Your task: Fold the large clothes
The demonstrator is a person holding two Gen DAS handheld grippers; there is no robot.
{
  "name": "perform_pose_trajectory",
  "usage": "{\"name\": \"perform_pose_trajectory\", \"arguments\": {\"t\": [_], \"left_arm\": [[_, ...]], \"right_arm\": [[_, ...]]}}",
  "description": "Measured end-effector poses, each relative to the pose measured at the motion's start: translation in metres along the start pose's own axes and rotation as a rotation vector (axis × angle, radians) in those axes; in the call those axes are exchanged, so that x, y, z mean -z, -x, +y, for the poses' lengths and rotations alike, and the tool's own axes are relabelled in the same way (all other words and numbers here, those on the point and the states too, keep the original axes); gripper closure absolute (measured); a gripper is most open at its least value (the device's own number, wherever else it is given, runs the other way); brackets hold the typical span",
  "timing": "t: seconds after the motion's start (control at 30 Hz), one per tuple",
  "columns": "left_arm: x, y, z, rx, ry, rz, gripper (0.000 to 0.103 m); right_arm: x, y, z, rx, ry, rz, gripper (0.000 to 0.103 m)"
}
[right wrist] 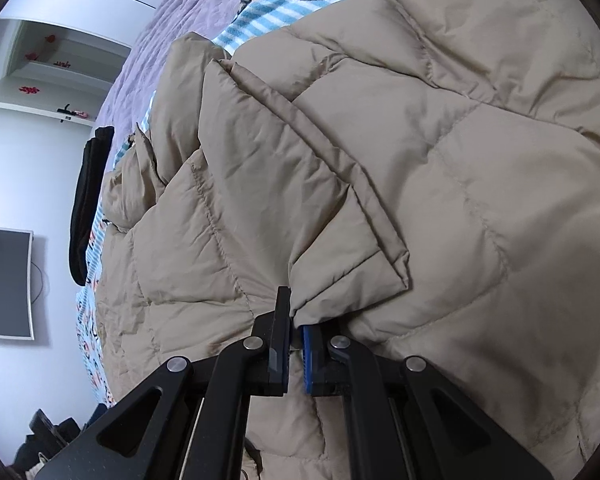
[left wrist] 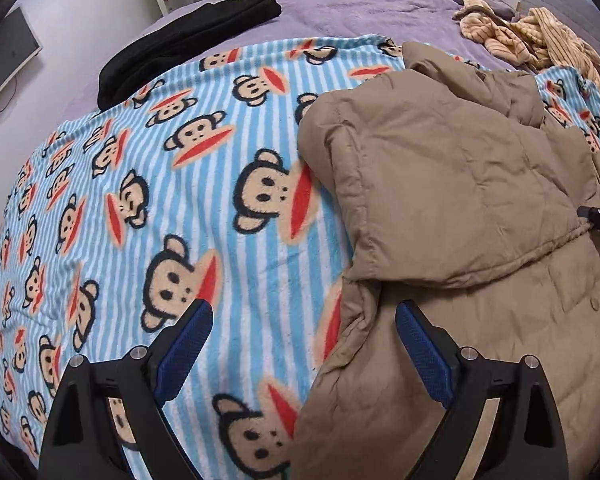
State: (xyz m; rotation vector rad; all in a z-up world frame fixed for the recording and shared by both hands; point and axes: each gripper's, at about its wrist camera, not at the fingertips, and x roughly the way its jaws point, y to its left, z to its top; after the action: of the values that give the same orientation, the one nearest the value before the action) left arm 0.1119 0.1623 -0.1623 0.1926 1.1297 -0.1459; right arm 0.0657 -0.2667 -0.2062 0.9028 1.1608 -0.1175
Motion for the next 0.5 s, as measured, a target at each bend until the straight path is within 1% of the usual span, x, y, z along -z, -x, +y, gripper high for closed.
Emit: {"name": "perform_pose_trajectory", "arguments": {"t": [0.03,0.07,0.1,0.17,0.3,0.37,0.4,0.47,0.5], "left_arm": [[-0.007,-0.003,-0.002,0.018,0.036,-0.019,0.009],[-0.013,-0.004,-0.002,0.017,0.072,-0.036,0.009],[-0.019,-0.006,0.001,0.0,0.11,-0.05,0.009],[-0.021,-0.013,0.01,-0.028,0.156,-0.058,0.009],[-0.004,-0.032,0.033,-0.082,0.187,-0.021,0.009],[0.005,-0.039,0.042,-0.086,0.194,-0.001,0.009],[0.008,-0.04,0.045,-0.084,0.2,0.004,0.009],[0.011,-0.036,0.048,-0.103,0.19,0.014,0.009],[0.012,-0.031,0.048,-0.138,0.178,0.019,0.009]], "right_arm": [[0.0,0.0,0.0,0.002,0.0,-0.001,0.098],[0.0,0.0,0.001,0.006,-0.001,-0.002,0.098],[0.001,0.001,0.002,0.011,-0.001,-0.001,0.098],[0.001,0.003,0.005,0.018,0.003,0.002,0.098],[0.008,0.0,0.012,0.002,0.022,0.022,0.098],[0.012,-0.005,0.017,0.002,0.036,0.027,0.098],[0.012,-0.01,0.019,0.0,0.043,0.029,0.098],[0.014,-0.018,0.022,0.006,0.056,0.025,0.097],[0.014,-0.019,0.022,0.01,0.055,0.025,0.098]]}}
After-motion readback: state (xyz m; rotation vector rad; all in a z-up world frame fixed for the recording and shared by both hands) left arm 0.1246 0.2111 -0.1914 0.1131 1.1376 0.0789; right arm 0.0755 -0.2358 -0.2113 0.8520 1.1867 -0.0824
